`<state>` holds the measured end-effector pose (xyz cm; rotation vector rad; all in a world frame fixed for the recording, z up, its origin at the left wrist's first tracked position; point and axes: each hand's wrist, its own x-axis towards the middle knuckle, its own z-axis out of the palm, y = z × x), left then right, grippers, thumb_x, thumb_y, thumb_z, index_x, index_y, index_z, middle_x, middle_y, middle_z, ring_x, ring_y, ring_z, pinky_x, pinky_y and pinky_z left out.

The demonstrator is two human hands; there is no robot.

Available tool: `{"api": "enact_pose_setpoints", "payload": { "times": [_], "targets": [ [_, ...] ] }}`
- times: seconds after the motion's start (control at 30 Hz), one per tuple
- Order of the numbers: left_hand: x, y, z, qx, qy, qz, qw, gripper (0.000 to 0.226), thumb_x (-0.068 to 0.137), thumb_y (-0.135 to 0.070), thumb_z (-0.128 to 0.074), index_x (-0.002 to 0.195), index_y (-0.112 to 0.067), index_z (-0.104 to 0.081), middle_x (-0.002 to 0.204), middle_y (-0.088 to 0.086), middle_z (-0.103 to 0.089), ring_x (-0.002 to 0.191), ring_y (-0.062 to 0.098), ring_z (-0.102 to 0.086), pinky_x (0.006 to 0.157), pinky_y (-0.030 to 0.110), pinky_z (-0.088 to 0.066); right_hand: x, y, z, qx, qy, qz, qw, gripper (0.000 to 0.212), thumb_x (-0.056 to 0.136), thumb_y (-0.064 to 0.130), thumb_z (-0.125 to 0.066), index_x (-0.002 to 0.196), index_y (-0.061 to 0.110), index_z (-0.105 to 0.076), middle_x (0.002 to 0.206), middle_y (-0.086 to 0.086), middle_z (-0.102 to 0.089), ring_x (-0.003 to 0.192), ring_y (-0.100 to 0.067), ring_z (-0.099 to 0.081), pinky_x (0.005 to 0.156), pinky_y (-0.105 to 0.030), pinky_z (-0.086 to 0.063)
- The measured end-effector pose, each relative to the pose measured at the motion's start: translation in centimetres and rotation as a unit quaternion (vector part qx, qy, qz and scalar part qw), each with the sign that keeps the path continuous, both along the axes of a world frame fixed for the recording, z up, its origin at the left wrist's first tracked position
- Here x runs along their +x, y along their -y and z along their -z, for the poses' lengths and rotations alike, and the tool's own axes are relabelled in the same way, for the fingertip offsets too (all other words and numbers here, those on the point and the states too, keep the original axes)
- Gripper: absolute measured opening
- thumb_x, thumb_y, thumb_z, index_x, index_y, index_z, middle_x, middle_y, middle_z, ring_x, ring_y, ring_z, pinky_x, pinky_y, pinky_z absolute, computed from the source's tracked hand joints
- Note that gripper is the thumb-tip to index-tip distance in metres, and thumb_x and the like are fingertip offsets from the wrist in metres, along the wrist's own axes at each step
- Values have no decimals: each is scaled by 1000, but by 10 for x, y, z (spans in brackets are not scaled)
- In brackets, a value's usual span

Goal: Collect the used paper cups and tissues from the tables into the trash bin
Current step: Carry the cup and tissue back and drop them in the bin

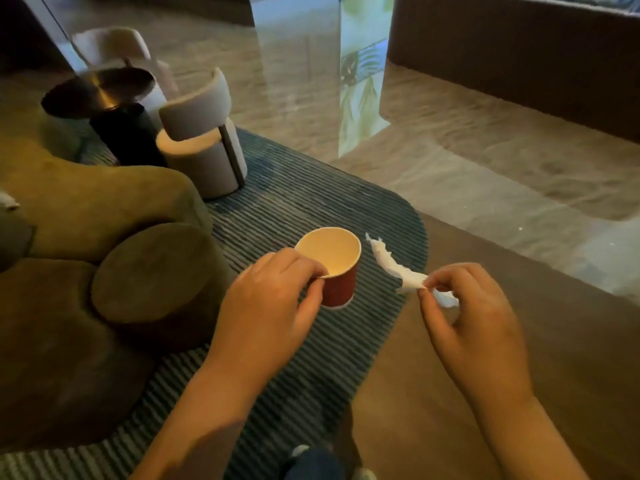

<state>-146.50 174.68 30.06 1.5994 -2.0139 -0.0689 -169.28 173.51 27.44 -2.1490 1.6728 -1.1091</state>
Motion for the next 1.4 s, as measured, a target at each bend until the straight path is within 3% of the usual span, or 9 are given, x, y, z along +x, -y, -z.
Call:
{"api": "enact_pose_setpoints", "payload": {
  "times": [0.2,0.37,0.47,0.63,0.83,0.97,1.17,1.4],
  "targets": [
    [30,116,20,30,-5,-47,998,17,87,-32,-51,97,-26,-63,93,-12,-60,85,8,-54,70,29,-48,31,134,18,27,-19,-72,997,4,86,22,-62,86,22,-58,86,10,-53,78,-5,-51,63,-22,-47],
    [67,241,25,37,-34,-92,994,13,85,-23,-64,98,-25,-65,94,-12,-61,88,7,-55,73,26,-46,59,273,9,8,-30,-76,997,9,89,27,-57,86,19,-59,86,6,-55,76,-11,-51,60,-23,-44],
    [96,319,15,26,-40,-106,993,14,85,-24,-61,98,-24,-66,93,-11,-60,86,6,-53,72,22,-41,79,357,-8,-2,-32,-63,997,8,89,26,-57,87,19,-59,86,6,-54,73,-11,-50,58,-20,-41],
    [131,425,0,3,-25,-92,995,15,88,-29,-53,98,-25,-64,93,-11,-59,86,6,-53,72,23,-43,120,460,-23,-13,-18,-75,997,6,88,22,-60,86,17,-59,86,3,-57,74,-13,-51,60,-29,-44],
    [155,523,10,6,-19,-120,993,16,85,-28,-58,97,-23,-66,94,-9,-64,85,9,-57,70,24,-49,151,569,-3,21,-22,-93,995,8,88,27,-59,85,20,-59,82,8,-53,72,-9,-48,58,-17,-38],
    [175,604,20,8,-27,-133,991,14,85,-28,-57,95,-22,-64,92,-9,-62,85,8,-56,69,22,-46,171,658,10,50,-25,-103,993,6,87,27,-59,84,22,-58,83,9,-52,72,-9,-49,58,-18,-40],
    [195,757,12,15,-2,-142,990,14,86,-28,-54,93,-21,-62,90,-7,-61,83,12,-57,67,35,-53,201,831,17,113,-3,-98,989,9,87,25,-63,84,26,-55,86,11,-52,73,-14,-55,55,-16,-35],
    [231,895,-2,10,-21,-184,983,11,86,-27,-57,93,-23,-64,89,-12,-60,82,2,-53,65,23,-50,256,987,3,75,15,-157,985,7,85,21,-66,85,21,-59,88,10,-59,71,-13,-56,54,-28,-48]
  ]
}}
